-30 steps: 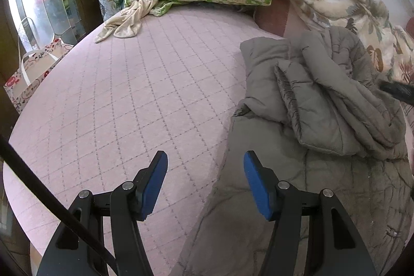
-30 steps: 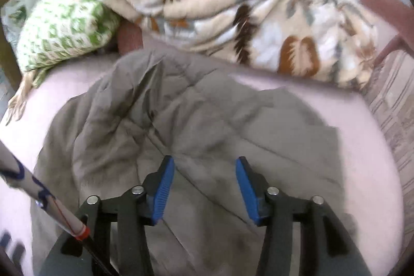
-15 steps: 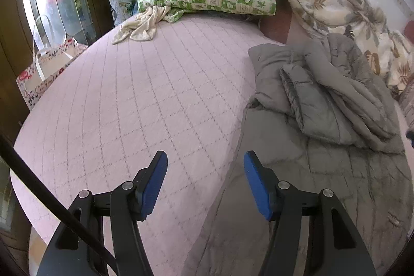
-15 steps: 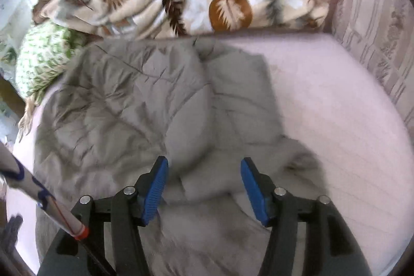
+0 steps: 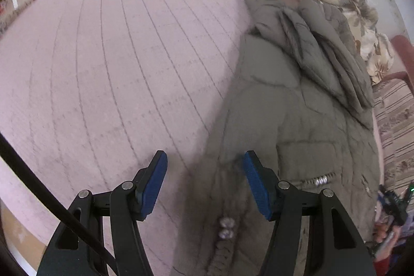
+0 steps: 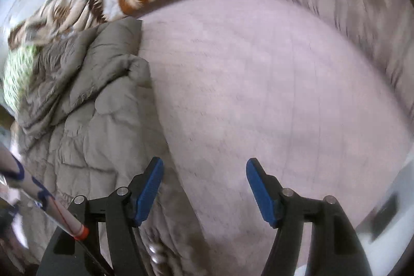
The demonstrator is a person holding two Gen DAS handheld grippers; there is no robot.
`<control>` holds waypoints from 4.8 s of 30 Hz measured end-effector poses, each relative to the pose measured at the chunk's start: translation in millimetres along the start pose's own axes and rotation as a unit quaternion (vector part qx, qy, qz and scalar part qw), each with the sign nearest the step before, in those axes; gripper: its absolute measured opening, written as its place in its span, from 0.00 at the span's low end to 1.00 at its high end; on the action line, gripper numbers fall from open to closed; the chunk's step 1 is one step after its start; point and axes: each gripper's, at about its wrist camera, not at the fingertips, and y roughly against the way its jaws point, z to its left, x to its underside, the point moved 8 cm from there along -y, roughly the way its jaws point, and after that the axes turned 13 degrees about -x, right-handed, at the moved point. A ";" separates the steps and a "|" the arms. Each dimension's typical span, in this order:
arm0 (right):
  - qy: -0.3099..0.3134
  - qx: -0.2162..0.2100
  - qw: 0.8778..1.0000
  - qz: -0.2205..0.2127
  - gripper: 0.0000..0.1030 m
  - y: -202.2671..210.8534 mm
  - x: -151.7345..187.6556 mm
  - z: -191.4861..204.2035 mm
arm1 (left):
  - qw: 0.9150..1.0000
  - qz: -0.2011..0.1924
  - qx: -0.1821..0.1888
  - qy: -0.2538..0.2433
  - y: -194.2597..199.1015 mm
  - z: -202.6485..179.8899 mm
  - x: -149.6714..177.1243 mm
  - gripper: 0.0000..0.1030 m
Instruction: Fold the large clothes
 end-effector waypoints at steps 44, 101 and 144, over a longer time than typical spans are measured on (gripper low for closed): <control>-0.050 -0.212 0.973 0.080 0.71 4.9 139.9 53.4 | 0.978 0.039 0.205 0.013 41.3 -21.2 101.1 0.69; 0.090 -0.246 0.965 -0.022 0.15 152.7 100.6 149.4 | 0.985 -0.090 0.137 0.053 208.1 -17.6 82.0 0.14; 0.104 -0.177 0.977 -0.062 0.15 61.8 -113.0 238.9 | 0.985 -0.172 -0.027 -0.015 175.6 -111.5 -119.4 0.14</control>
